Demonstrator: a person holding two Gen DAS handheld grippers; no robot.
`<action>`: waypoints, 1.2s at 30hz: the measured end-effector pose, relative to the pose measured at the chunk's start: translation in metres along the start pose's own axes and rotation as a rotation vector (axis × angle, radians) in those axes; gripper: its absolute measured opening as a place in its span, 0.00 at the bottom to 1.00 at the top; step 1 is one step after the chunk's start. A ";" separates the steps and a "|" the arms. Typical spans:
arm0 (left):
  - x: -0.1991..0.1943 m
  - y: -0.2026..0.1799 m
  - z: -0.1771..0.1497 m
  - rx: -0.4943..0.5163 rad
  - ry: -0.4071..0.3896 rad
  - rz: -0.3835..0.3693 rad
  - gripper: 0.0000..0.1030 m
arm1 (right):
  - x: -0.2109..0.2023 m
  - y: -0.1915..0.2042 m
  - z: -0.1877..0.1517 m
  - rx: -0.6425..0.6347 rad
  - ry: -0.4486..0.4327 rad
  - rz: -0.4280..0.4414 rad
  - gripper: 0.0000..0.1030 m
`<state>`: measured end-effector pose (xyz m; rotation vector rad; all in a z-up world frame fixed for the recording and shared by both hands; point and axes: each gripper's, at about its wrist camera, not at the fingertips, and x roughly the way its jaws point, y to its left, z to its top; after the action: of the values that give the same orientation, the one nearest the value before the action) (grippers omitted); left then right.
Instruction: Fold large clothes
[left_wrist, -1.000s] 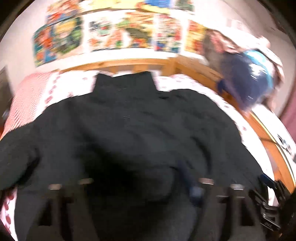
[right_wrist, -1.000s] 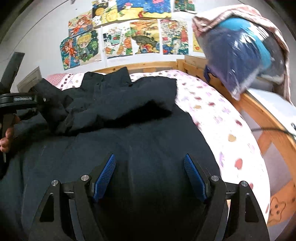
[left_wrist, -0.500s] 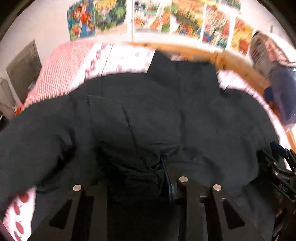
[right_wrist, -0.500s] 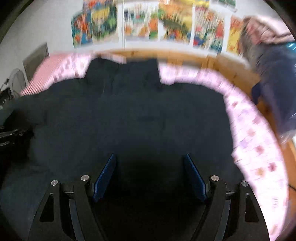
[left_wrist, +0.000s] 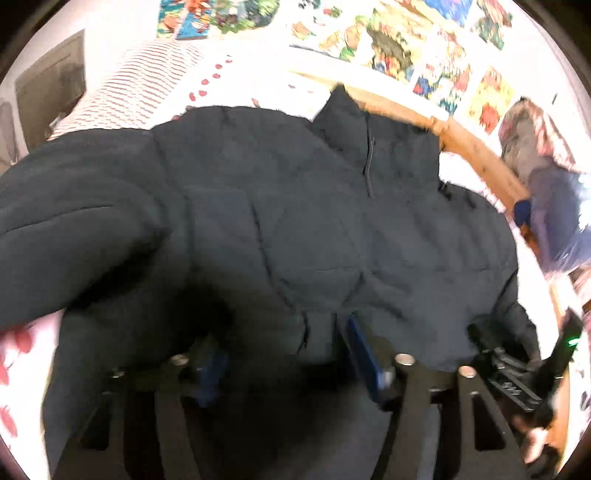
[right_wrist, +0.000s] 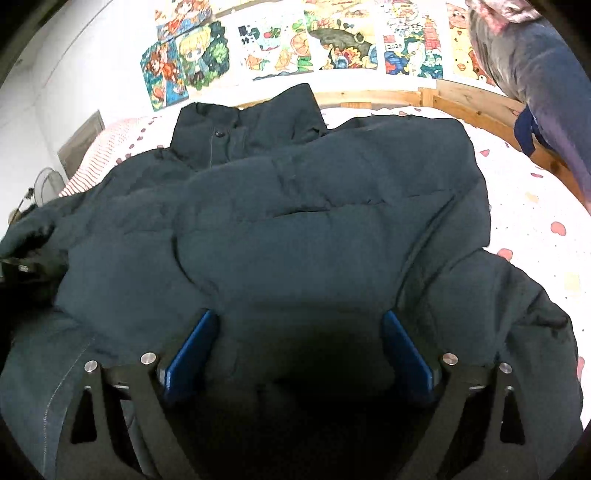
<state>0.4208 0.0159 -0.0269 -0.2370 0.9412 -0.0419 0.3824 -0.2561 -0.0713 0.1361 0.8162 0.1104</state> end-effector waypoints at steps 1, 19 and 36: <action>-0.009 0.004 -0.001 -0.002 -0.009 -0.007 0.70 | -0.002 -0.002 0.000 0.003 -0.003 0.000 0.88; -0.158 0.202 -0.069 -0.611 -0.126 0.086 0.87 | -0.062 0.065 0.032 -0.052 -0.049 -0.036 0.90; -0.159 0.307 -0.104 -1.068 -0.267 0.059 0.64 | 0.050 0.221 0.052 -0.244 0.103 0.013 0.92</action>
<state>0.2225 0.3174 -0.0263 -1.1690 0.6250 0.5488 0.4444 -0.0347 -0.0362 -0.0949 0.8982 0.2294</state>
